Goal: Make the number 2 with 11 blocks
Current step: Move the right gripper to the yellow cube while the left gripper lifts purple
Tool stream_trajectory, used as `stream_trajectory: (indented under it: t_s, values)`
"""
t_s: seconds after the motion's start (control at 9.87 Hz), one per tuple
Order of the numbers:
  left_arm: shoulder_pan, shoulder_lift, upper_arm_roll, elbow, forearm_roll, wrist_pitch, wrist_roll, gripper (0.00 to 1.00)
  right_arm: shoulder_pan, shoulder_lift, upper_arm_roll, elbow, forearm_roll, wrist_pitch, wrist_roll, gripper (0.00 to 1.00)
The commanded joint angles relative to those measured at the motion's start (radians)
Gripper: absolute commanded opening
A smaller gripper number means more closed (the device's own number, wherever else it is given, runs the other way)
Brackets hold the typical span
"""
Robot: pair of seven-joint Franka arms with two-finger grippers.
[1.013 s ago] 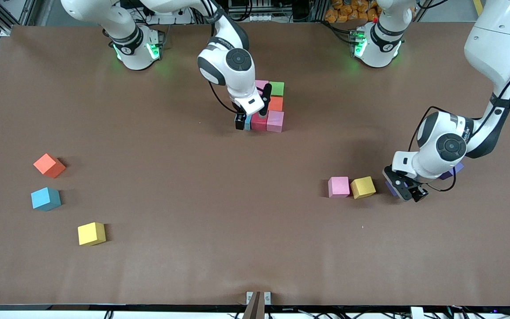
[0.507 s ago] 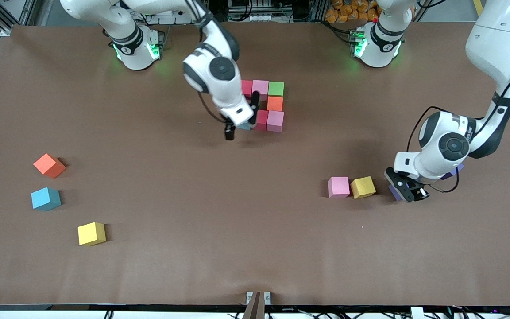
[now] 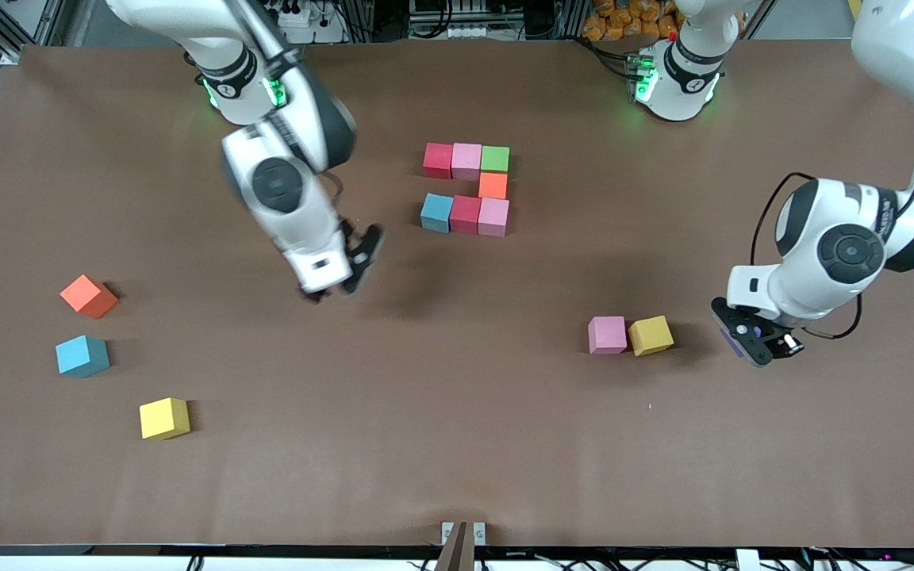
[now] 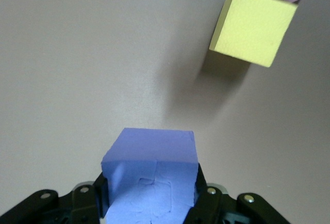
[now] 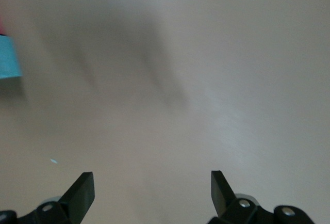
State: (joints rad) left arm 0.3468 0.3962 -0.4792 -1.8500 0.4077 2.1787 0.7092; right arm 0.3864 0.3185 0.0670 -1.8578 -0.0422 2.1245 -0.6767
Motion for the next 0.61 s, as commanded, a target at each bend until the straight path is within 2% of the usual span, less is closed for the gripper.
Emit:
stream_trajectory:
  t_s: [0.0, 0.2, 0.51]
  values:
    - [-0.005, -0.028, -0.018, 0.104, -0.091, -0.165, -0.029, 0.2, -0.131, 0.031, 0.014, 0.077, -0.025, -0.008, -0.062, 1.0]
    - [-0.006, -0.031, -0.062, 0.175, -0.101, -0.256, -0.137, 0.2, -0.265, 0.118, 0.013, 0.17, -0.024, 0.0, -0.064, 1.0]
    - [-0.006, -0.031, -0.159, 0.241, -0.101, -0.338, -0.403, 0.17, -0.432, 0.206, 0.016, 0.195, -0.002, 0.132, -0.061, 1.0]
